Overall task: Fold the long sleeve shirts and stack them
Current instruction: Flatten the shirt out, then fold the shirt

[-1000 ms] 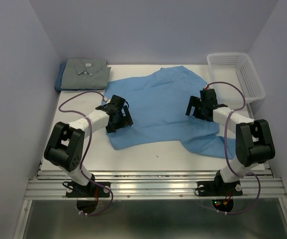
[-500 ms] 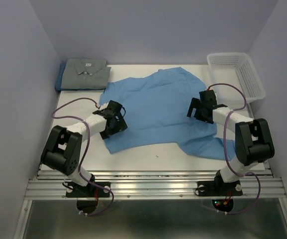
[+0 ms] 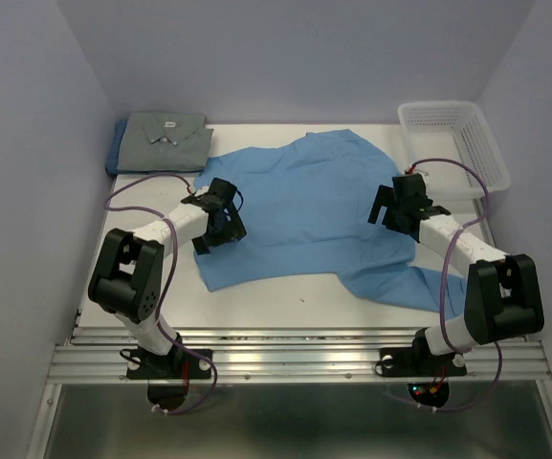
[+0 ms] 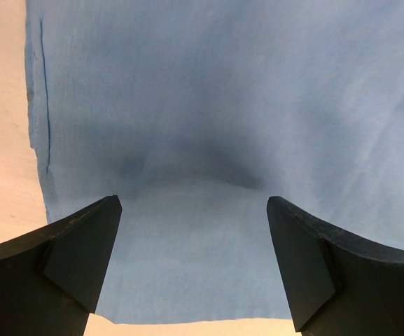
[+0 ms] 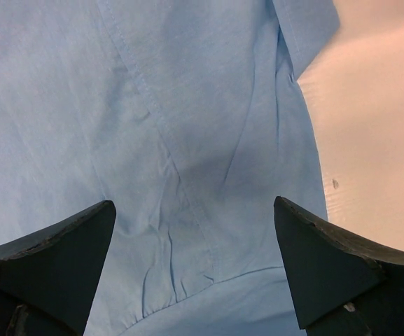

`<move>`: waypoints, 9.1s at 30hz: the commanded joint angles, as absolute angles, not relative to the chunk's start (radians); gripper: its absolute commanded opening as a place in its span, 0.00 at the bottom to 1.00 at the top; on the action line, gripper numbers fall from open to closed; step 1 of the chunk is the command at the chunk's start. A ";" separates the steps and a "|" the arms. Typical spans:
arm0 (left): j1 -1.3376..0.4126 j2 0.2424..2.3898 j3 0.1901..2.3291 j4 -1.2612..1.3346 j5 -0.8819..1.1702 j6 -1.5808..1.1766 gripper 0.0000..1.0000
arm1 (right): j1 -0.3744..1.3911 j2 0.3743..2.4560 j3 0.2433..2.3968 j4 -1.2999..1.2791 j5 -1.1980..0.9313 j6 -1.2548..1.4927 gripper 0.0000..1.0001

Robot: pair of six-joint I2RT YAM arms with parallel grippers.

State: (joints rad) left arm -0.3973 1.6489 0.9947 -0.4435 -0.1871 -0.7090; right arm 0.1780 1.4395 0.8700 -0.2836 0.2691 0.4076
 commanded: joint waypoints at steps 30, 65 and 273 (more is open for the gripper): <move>-0.212 2.403 2.054 -0.590 0.030 -0.319 0.99 | 0.064 2.008 1.302 -0.236 0.341 0.361 1.00; -0.235 1.254 0.814 -0.436 -0.149 -0.785 0.99 | 0.123 0.914 0.792 -0.826 0.485 0.735 1.00; -0.242 1.718 0.979 -0.127 -0.005 -0.612 0.99 | 0.140 1.762 1.305 -0.301 -0.196 -0.293 1.00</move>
State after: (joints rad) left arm -0.2543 1.6997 0.9970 -0.1730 -0.0212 -0.6548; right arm 0.1432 1.7279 1.2575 -0.3668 -0.0452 -0.2501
